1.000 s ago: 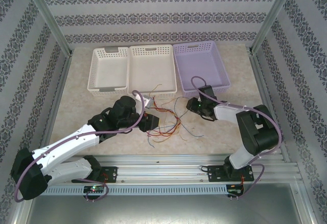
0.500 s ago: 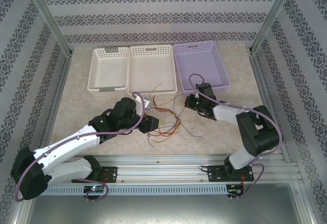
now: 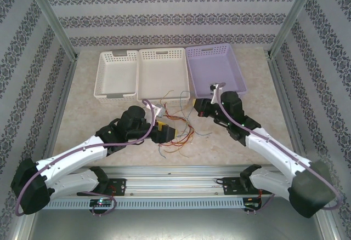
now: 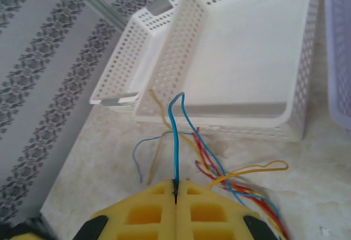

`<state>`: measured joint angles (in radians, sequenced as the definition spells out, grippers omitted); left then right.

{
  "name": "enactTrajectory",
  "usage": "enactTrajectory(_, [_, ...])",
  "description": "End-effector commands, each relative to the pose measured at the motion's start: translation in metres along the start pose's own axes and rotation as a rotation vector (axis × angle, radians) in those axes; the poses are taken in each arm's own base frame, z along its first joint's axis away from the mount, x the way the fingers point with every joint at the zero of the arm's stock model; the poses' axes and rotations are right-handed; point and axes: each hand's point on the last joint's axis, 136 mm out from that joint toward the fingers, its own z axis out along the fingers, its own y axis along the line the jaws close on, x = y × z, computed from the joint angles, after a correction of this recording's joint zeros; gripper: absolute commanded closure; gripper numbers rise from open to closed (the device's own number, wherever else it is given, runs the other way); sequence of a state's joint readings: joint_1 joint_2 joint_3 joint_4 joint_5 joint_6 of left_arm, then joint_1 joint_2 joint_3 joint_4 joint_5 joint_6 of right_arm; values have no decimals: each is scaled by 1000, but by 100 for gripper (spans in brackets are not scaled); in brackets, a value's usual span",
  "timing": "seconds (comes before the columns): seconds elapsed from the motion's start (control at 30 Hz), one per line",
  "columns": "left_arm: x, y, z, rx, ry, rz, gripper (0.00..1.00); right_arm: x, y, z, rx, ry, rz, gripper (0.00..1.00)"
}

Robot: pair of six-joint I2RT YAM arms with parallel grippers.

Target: Untangle the cables

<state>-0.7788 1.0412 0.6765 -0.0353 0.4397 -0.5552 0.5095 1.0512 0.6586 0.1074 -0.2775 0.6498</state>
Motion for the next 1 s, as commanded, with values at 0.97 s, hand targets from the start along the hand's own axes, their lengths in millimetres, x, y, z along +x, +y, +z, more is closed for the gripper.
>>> enactTrajectory(0.97, [-24, 13, 22, -24, -154, -25, 33, -29, 158, -82, -370, 37, -150, 100])
